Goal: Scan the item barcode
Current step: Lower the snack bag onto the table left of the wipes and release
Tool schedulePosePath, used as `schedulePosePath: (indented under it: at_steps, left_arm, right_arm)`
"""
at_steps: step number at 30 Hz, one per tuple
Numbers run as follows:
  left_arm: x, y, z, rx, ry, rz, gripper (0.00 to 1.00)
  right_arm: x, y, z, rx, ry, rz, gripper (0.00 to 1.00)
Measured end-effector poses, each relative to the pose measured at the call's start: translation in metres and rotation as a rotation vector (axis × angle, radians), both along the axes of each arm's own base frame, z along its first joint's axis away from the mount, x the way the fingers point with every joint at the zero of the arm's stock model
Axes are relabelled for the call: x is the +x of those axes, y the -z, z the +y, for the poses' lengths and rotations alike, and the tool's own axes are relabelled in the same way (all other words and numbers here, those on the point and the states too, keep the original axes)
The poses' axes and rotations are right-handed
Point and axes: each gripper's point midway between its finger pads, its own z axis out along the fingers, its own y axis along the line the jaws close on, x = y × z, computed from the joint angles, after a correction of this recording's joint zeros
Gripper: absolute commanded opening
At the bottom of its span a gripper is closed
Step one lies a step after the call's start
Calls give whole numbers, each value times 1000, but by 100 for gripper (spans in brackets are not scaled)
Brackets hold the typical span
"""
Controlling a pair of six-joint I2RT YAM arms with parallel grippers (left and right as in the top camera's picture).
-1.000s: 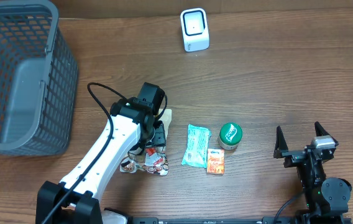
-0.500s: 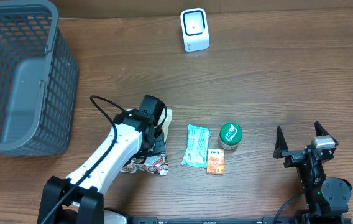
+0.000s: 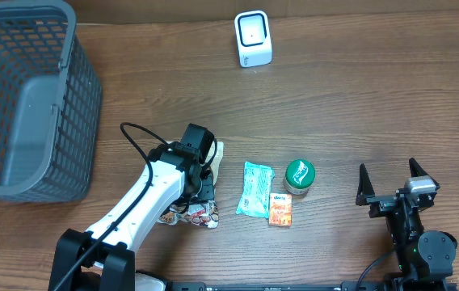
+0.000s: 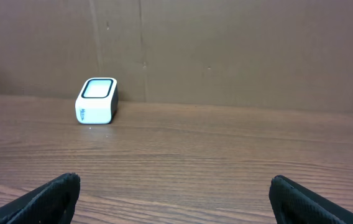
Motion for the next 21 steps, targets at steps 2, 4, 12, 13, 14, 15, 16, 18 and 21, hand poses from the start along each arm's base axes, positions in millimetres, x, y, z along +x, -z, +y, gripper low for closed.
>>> schedulePosePath:
  at_steps: [2,4,12,13,14,15,16,18,21]
  left_arm:
    - [4,0,1,10,3,-16,29]
    - [9,-1,2,19,9,-39,27]
    - [20,-2,2,24,12,-85,24]
    - [20,-2,2,26,11,-84,24]
    - [19,-2,3,31,11,-84,24]
    - [19,-2,4,33,10,-84,24]
    - [19,-2,5,40,8,-83,25]
    - [18,-2,7,52,6,-79,27]
    - [18,-2,9,61,-2,-80,31]
  right_arm:
    - [0,0,0,0,0,0,100]
    - [0,0,0,0,0,0,100]
    - [0,0,0,0,0,0,100]
    - [0,0,0,1,0,0,100]
    - [0,0,0,0,0,0,100]
    - [0,0,0,0,0,-1,100]
    - [0,0,0,0,0,-1,100]
    - [0,0,0,0,0,0,100]
    - [0,0,0,0,0,0,100]
